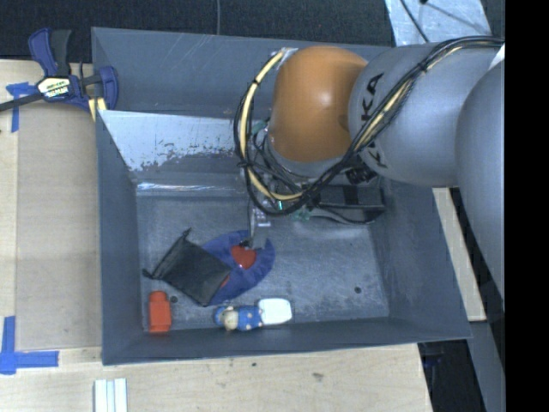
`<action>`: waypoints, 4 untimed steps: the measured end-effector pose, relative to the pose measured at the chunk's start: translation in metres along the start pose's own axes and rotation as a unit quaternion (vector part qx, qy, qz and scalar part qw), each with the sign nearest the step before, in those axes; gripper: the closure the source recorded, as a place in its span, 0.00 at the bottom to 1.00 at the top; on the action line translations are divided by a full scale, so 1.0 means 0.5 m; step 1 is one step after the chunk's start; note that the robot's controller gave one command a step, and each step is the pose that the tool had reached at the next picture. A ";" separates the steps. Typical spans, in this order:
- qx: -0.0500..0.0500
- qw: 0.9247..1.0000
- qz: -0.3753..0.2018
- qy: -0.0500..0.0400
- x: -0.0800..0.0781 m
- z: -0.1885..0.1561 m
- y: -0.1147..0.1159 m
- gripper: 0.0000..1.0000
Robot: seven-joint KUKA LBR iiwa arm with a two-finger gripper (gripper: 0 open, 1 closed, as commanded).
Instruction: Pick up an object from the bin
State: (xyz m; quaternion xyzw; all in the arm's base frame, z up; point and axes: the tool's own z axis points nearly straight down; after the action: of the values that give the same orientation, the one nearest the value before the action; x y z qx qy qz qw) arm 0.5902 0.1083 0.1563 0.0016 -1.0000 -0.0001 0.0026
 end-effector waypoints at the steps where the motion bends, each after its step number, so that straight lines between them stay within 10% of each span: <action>1: 0.001 0.998 0.058 0.001 -0.011 0.173 0.024 0.00; 2: 0.000 0.994 -0.113 -0.008 0.071 0.167 0.044 0.00; 3: 0.000 0.994 -0.112 -0.004 0.074 0.167 0.042 1.00; 4: -0.002 0.988 -0.154 -0.008 -0.011 0.030 0.250 1.00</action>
Offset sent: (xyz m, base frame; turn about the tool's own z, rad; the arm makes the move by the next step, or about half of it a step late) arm 0.0059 0.0130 -0.0846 0.1181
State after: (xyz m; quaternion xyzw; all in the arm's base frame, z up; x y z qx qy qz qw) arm 0.5954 0.2333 0.1414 0.1556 -0.9878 -0.0022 -0.0057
